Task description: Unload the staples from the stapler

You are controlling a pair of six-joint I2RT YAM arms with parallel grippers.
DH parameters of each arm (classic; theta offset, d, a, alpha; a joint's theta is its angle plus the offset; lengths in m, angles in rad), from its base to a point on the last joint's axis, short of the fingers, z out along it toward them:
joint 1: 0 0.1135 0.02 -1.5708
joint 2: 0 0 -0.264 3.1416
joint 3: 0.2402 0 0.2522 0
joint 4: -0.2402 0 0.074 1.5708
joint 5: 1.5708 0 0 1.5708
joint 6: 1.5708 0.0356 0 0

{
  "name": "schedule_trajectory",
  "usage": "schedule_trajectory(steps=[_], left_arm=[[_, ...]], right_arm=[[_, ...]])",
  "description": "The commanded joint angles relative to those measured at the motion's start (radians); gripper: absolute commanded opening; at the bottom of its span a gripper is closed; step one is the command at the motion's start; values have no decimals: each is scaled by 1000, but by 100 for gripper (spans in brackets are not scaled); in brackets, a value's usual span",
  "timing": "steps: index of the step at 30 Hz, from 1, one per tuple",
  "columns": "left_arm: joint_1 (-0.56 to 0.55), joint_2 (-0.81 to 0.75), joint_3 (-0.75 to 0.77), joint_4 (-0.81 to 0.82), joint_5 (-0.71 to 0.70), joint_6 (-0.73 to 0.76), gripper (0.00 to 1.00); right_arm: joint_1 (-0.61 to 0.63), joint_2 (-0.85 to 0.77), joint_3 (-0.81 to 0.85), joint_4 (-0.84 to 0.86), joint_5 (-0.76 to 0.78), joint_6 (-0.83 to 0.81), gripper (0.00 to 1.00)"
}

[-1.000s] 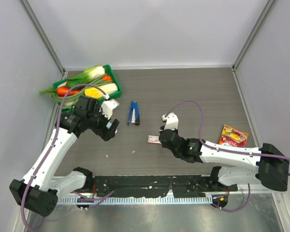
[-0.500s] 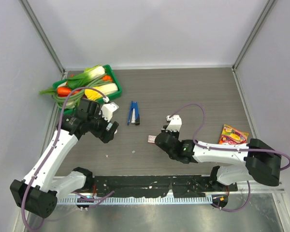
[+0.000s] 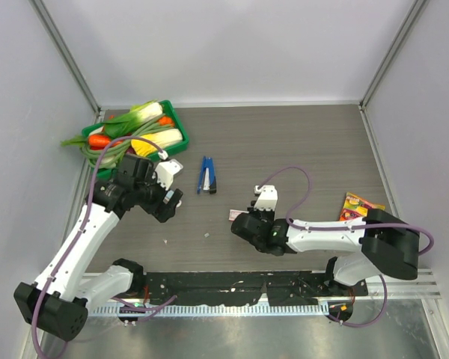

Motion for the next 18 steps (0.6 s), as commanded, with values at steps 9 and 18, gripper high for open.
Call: schedule_trajectory(steps=[9,18], left_arm=[[-2,-25,0,24,-2,3,84],[-2,-31,9,15,1,3,84]], right_arm=[[21,78,100,-115,127,120,1],[35,116,103,-121,144,146,1]])
